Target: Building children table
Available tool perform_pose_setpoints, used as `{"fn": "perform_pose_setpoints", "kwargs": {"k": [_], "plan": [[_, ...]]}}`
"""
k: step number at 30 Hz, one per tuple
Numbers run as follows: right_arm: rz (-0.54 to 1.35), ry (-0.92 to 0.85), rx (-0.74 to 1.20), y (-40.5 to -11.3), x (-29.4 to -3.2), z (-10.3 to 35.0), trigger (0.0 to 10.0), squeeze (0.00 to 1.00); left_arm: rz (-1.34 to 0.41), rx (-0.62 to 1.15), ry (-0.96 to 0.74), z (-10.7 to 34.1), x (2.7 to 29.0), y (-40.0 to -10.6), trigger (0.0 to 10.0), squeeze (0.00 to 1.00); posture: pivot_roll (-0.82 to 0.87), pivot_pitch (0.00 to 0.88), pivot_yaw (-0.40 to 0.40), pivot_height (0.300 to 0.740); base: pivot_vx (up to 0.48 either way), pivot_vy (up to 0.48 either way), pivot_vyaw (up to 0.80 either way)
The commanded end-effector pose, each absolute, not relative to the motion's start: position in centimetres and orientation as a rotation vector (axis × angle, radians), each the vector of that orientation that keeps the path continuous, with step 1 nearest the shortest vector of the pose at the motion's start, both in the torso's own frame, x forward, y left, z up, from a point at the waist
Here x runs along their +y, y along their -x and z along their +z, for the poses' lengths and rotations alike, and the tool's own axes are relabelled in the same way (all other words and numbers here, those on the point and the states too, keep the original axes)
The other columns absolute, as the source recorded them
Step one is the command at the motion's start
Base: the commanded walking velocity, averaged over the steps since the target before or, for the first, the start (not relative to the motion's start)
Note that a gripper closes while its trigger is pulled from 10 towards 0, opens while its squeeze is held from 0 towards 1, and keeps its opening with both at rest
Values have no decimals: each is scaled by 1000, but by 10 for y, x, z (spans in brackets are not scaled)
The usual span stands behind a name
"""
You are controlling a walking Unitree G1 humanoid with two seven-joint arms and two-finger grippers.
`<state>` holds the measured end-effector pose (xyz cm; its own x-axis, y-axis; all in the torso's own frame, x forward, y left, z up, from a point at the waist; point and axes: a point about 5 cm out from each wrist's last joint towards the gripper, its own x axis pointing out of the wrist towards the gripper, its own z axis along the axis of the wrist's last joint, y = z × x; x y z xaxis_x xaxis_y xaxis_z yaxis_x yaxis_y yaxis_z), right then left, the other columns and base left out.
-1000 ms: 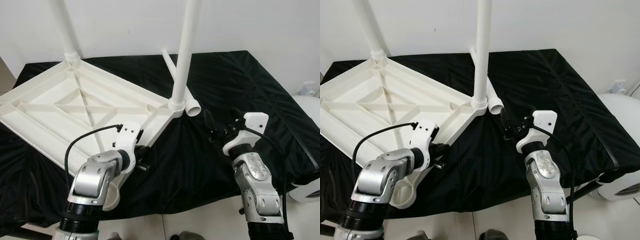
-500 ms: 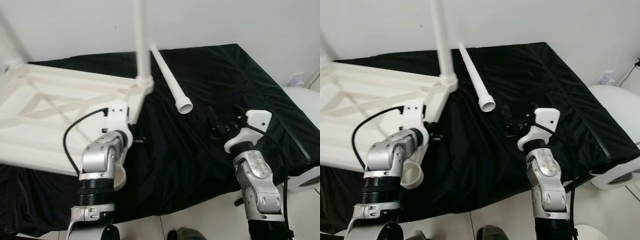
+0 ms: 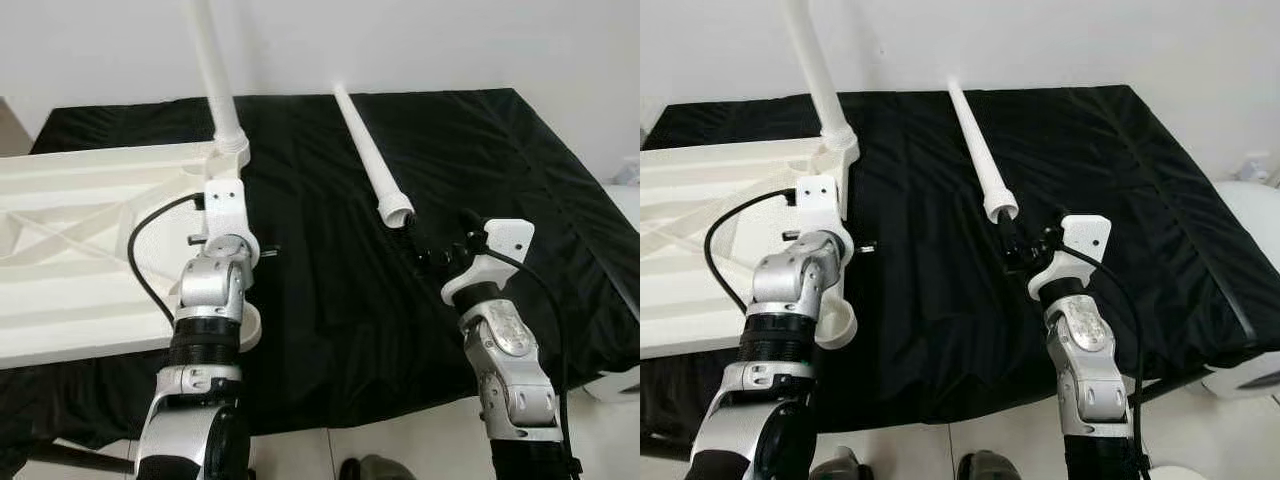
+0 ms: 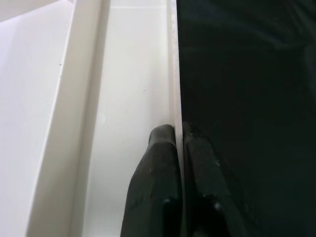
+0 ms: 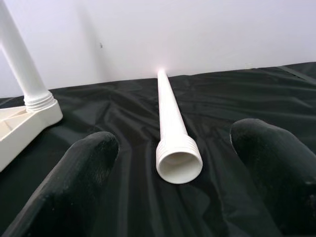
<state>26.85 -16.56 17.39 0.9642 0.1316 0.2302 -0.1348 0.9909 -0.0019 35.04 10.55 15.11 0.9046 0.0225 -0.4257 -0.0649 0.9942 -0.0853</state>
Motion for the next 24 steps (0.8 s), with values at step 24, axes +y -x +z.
{"fn": "perform_pose_setpoints", "kwargs": {"k": [24], "plan": [[106,-27,-230,-262,-160,170,10000,0,-401,257,-54,187,-10,-354,10000,0,-47,49,49,740,0,0,0]]}}
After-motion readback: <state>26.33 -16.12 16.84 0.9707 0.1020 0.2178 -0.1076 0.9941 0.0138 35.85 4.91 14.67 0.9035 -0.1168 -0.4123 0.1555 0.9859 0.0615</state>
